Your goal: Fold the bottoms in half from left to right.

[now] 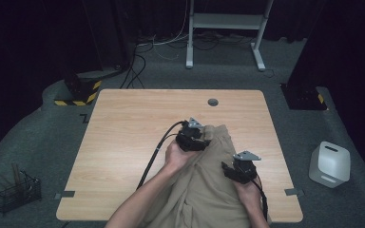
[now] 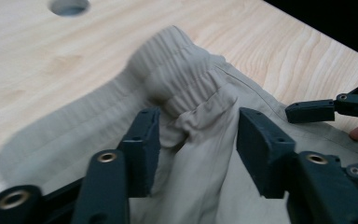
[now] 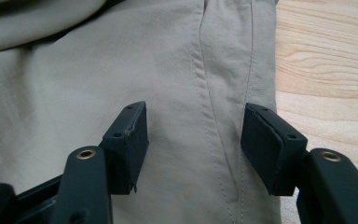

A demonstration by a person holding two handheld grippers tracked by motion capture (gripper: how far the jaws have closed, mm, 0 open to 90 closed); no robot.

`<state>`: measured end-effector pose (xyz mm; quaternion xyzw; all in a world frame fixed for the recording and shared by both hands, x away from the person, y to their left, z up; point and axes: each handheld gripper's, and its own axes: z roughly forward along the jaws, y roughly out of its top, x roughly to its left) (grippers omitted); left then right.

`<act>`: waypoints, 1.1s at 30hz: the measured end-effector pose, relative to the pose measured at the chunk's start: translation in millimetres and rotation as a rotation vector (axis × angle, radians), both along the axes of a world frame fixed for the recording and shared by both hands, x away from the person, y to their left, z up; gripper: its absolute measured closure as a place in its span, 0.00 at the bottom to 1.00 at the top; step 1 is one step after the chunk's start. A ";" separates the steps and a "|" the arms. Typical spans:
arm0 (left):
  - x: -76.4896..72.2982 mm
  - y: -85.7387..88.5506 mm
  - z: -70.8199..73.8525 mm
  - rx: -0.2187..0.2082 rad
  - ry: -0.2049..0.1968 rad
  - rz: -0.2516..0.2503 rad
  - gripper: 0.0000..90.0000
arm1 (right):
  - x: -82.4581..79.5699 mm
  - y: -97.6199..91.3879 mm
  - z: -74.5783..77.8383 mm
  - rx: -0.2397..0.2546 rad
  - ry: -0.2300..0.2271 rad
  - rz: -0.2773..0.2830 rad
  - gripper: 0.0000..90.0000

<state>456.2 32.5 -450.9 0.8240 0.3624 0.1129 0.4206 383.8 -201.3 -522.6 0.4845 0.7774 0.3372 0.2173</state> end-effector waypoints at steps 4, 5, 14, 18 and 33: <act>-9.8 17.0 4.1 -0.043 -0.004 0.015 0.48 | 0.0 0.0 0.0 0.000 0.000 0.000 0.46; -13.8 22.5 4.0 -0.040 -0.007 0.011 0.47 | 0.0 0.0 0.0 0.000 0.000 0.000 0.46; -48.9 68.5 -17.6 -0.012 0.016 -0.023 0.48 | -0.2 0.3 0.0 0.000 -0.001 -0.002 0.46; -58.8 78.4 -34.8 -0.012 0.043 -0.022 0.51 | -0.5 0.4 0.1 0.000 0.000 0.008 0.45; -64.8 59.9 -66.5 0.056 0.041 0.039 0.71 | -25.3 11.8 1.3 -0.027 0.004 0.128 0.45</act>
